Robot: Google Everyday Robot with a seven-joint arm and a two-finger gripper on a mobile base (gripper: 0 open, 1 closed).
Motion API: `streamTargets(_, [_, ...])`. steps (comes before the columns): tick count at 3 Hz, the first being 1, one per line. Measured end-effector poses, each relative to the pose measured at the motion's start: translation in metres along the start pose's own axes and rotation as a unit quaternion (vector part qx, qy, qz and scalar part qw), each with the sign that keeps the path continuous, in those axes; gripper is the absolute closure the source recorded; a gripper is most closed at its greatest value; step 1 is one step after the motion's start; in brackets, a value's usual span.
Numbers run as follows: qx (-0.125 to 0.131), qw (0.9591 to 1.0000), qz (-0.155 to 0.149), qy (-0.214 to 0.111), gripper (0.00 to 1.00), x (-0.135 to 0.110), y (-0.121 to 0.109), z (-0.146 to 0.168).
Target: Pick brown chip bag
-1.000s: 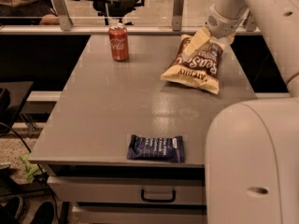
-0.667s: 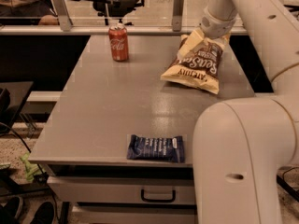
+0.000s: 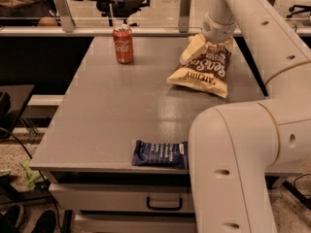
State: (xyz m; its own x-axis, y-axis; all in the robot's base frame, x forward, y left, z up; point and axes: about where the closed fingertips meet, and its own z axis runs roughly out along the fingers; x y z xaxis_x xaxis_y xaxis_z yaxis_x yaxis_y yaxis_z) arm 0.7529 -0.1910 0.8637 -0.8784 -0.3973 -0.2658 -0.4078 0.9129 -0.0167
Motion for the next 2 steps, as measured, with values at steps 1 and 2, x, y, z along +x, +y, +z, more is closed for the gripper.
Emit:
streamTargets(1, [0.000,1.0000,0.002,-0.001,0.16,-0.0035,0.0005,0.0015])
streamTargets(2, [-0.002,0.9999,-0.001,-0.011,0.39,-0.0064,0.0011,-0.0051])
